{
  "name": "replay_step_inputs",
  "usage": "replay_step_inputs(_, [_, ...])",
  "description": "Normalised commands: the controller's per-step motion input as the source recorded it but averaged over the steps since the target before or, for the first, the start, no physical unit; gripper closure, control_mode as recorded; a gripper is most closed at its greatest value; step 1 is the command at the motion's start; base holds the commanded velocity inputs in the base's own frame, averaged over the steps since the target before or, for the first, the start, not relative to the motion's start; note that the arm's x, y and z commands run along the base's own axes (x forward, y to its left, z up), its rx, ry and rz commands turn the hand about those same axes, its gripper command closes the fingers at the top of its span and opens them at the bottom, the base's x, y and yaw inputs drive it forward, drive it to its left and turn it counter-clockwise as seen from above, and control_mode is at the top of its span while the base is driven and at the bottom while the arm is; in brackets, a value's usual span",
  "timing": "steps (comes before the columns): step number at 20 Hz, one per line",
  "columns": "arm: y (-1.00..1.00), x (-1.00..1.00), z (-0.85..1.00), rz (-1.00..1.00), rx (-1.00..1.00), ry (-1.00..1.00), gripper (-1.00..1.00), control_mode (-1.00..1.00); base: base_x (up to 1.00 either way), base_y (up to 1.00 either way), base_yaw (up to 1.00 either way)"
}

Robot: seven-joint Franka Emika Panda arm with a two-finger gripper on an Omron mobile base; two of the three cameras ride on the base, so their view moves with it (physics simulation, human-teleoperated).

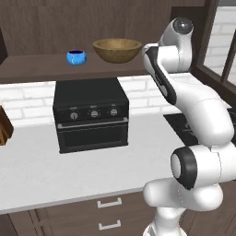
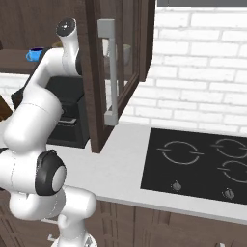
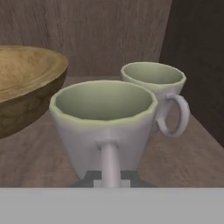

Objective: Gather all objects into one cabinet and sort the glasses and bowls to opposite sides.

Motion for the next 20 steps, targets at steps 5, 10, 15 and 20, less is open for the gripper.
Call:
replay_step_inputs(5, [0.0,0.0,-0.19,0.0,0.0,0.0,1.0,-1.0,0.0,0.0,0.0])
replay_step_inputs(10, [0.0,0.0,-0.03,0.0,0.0,0.02,1.0,-1.0,0.0,0.0,0.0])
replay_step_inputs(15, [0.0,0.0,-0.13,0.0,0.0,0.01,1.0,-1.0,0.0,0.0,0.0])
replay_step_inputs(20, [0.0,0.0,-0.08,0.0,0.0,0.0,1.0,-1.0,0.0,0.0,0.0])
